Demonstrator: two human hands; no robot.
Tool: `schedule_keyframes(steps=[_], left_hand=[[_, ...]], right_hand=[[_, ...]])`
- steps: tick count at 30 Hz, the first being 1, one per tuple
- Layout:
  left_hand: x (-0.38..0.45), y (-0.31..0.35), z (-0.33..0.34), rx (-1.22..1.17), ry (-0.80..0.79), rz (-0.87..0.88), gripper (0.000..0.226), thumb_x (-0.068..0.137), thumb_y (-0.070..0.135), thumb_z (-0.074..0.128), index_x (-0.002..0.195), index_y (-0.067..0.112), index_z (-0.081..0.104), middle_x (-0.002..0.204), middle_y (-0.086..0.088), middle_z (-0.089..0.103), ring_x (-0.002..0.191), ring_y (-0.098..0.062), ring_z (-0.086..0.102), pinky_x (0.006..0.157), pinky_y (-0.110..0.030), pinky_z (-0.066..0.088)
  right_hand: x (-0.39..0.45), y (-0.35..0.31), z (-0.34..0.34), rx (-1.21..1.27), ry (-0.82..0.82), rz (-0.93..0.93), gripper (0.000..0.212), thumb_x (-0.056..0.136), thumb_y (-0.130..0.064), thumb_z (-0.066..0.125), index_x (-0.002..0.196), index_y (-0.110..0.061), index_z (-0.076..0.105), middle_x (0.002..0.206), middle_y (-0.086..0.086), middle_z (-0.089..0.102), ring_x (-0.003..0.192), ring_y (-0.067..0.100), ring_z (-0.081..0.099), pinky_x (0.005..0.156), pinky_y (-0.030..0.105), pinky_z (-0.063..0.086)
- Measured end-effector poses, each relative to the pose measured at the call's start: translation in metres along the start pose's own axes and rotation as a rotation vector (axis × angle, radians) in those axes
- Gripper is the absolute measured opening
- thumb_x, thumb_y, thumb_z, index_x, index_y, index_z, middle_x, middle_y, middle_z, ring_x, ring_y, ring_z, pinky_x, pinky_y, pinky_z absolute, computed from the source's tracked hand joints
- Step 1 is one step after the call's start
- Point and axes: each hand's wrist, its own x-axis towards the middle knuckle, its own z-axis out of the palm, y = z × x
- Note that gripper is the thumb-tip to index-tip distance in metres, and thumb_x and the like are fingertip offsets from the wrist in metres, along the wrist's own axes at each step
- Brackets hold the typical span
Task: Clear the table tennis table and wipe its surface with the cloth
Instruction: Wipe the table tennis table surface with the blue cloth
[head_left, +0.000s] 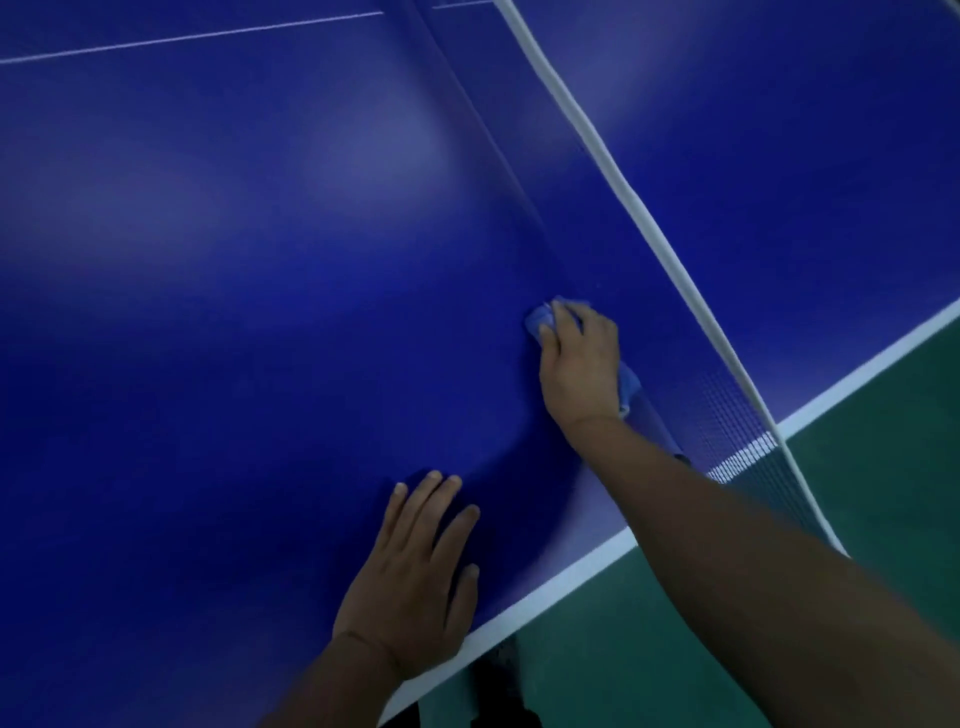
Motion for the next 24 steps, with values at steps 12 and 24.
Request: schedule_keyframes(steps=[12, 24], left_hand=[[-0.033, -0.002, -0.013, -0.09, 0.327, -0.371, 0.051, 0.103, 0.042, 0.03, 0.134, 0.008, 0.051, 0.15, -0.016, 0.039, 0.145, -0.034, 0.027, 0.124, -0.043, 0.003], [-0.117, 0.003, -0.002, 0.131, 0.294, -0.796, 0.058, 0.093, 0.037, 0.037, 0.134, 0.0, 0.054, 0.147, -0.023, 0.041, 0.14, -0.043, 0.033, 0.123, -0.051, 0.006]], right_hand=[[-0.019, -0.022, -0.005, 0.224, -0.327, -0.877, 0.031, 0.101, -0.023, 0.045, 0.105, -0.005, 0.07, 0.109, 0.015, 0.066, 0.096, 0.029, 0.057, 0.084, 0.041, 0.042], [-0.16, -0.022, -0.018, 0.116, -0.35, -1.045, 0.029, 0.098, -0.023, 0.055, 0.119, -0.009, 0.069, 0.127, 0.011, 0.065, 0.11, 0.029, 0.054, 0.095, 0.042, 0.046]])
